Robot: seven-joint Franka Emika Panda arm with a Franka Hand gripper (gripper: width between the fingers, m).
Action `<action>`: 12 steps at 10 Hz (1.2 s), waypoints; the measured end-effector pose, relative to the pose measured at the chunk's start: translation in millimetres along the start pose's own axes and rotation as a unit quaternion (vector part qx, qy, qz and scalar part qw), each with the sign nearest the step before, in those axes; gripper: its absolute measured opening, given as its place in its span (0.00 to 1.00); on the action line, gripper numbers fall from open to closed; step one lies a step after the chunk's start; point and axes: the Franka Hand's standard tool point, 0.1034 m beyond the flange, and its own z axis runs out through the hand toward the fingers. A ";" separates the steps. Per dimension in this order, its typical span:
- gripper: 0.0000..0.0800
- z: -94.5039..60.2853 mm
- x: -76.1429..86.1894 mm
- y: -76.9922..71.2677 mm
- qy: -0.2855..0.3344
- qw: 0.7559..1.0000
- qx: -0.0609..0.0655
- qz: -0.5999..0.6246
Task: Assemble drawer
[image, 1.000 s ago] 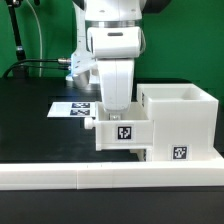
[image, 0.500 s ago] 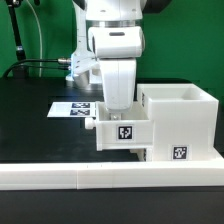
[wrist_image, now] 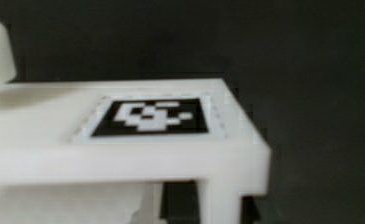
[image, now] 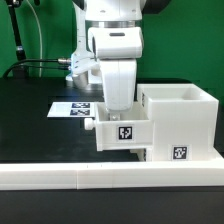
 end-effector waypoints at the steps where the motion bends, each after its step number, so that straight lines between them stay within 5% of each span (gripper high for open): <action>1: 0.05 0.9 0.1 -0.7 0.002 1.000 -0.007 0.002; 12: 0.05 0.7 9.0 1.8 -0.002 1.000 -0.009 0.012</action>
Offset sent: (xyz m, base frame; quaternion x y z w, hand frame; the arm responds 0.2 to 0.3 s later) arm 0.0000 0.0000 0.0000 0.0000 0.0000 0.0000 1.0000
